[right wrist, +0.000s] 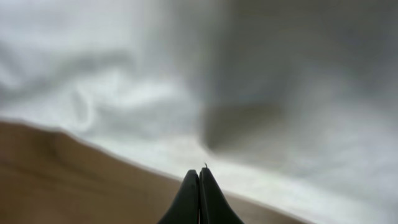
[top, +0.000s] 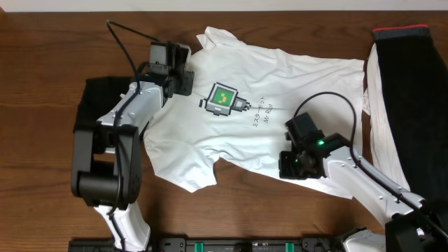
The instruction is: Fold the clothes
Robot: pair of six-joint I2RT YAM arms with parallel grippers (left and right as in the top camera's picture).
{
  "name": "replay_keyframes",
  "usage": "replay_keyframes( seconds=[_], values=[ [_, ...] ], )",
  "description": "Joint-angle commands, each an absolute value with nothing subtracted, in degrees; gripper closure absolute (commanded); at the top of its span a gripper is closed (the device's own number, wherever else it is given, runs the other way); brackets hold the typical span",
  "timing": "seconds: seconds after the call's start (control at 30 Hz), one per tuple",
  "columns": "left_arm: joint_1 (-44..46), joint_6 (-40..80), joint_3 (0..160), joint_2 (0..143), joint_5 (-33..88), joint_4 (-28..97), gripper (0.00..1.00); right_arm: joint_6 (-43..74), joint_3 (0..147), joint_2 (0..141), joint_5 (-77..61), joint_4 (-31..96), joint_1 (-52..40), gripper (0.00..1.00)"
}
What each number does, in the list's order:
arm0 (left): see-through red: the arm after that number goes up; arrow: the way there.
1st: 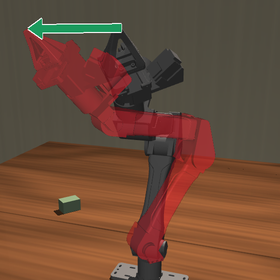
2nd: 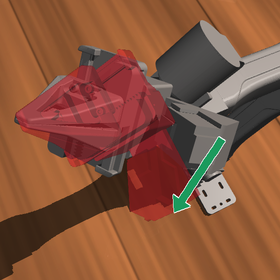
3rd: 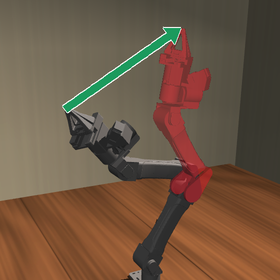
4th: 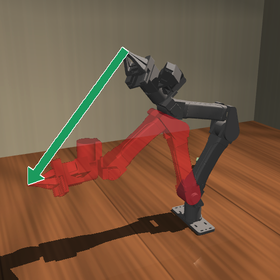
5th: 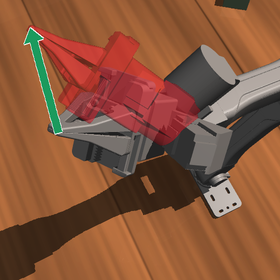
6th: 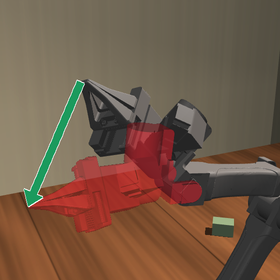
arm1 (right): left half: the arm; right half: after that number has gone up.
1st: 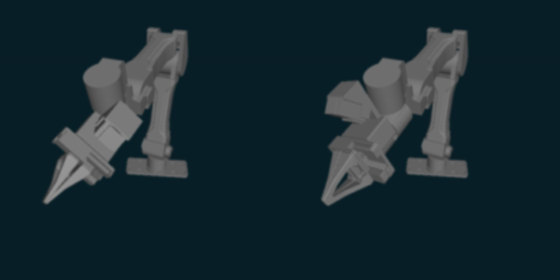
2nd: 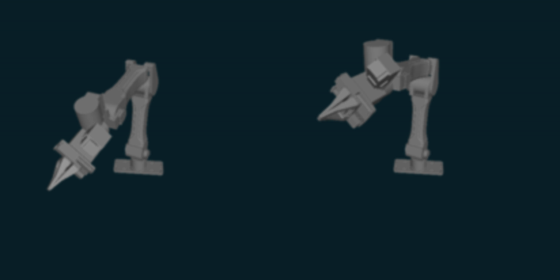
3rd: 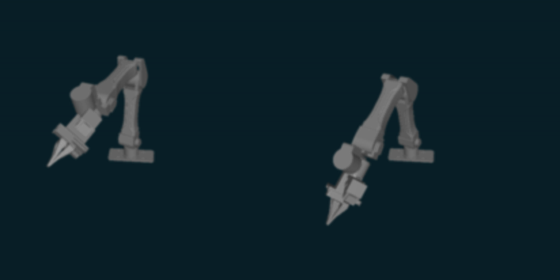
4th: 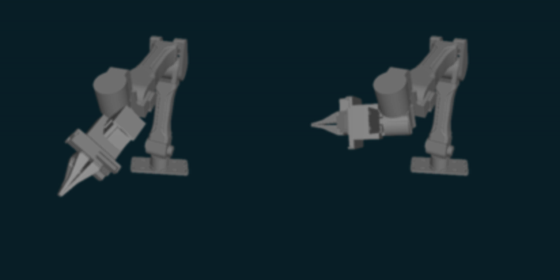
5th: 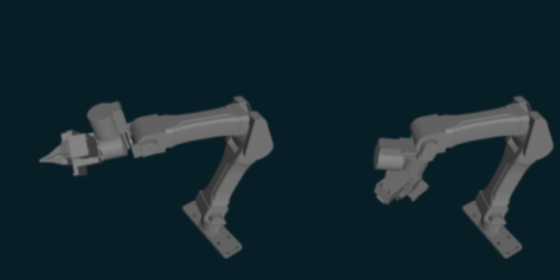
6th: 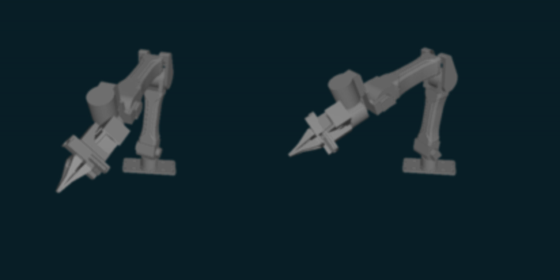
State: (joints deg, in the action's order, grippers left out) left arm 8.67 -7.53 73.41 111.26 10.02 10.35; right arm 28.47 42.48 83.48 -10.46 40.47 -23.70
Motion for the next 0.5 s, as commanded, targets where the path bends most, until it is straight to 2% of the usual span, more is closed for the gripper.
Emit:
replay_keyframes(
  seconds=[0.0,0.23,0.47],
  values=[
    [9.69,-7.51,74.43,111.77,15.0,10.59,0.44,28.4,43.38,84.84,-10.28,38.24,-21.54,0.99],
    [10.81,-9.87,74.43,115.74,14.98,10.55,0.44,28.45,43.38,92.12,-9.63,33.17,-21.43,0.99],
    [10.7,-10.96,74.43,119.7,14.28,10.13,0.44,28.12,43.38,97.1,-9.15,38.94,-22.46,0.99]
  ],
)
